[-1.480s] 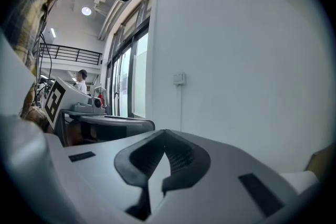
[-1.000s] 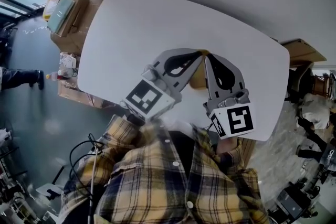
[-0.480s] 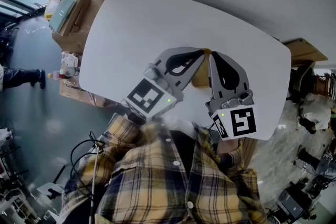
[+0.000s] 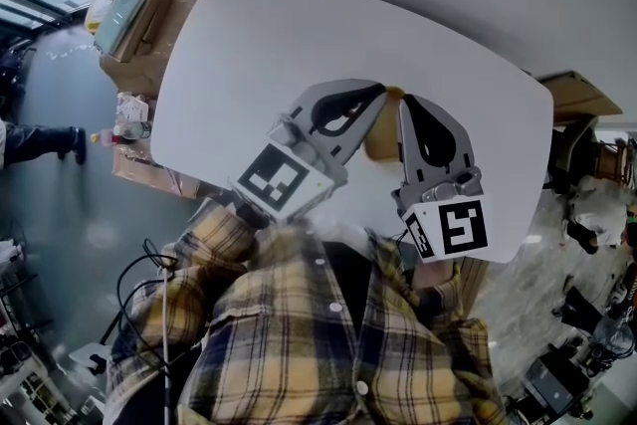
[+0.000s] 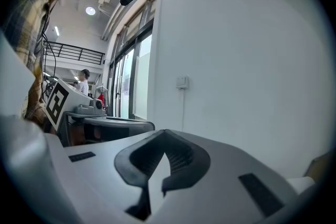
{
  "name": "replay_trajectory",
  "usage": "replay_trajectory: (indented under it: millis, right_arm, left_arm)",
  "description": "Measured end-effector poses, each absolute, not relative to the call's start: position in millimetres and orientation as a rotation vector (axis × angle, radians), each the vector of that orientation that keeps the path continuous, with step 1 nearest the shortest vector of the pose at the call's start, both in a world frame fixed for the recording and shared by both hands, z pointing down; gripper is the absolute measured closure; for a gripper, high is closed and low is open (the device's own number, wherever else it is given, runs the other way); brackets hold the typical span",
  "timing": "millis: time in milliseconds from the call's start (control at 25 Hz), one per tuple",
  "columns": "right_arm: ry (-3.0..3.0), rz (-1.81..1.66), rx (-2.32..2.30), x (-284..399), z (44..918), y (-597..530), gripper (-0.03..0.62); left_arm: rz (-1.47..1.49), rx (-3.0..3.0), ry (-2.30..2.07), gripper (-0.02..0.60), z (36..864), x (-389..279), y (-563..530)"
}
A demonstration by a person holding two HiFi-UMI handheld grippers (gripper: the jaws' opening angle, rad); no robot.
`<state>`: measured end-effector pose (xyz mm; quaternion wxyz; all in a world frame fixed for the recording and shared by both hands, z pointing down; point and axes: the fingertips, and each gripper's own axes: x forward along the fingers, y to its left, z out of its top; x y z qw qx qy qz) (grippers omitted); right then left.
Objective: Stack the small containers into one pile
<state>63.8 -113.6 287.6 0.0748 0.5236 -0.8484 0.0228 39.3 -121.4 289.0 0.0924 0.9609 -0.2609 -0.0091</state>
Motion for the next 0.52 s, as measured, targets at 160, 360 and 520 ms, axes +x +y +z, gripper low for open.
replay_trajectory:
  millis: [160,360,520]
  right_arm:
    - [-2.542,0.06,1.586,67.3,285.4,-111.8,0.579]
    - [-2.539,0.046,1.609,69.1,282.8,-111.5,0.579]
    - [-2.529,0.02,1.63,74.2,278.4,-111.0,0.579]
  left_arm:
    - [-0.016,2.872,-0.769,0.565,286.5,38.0,-121.1]
    - [0.028,2.907,-0.73,0.565,286.1,34.7,-120.5]
    - [0.062,2.948,-0.685,0.565,283.9,37.2,-121.7]
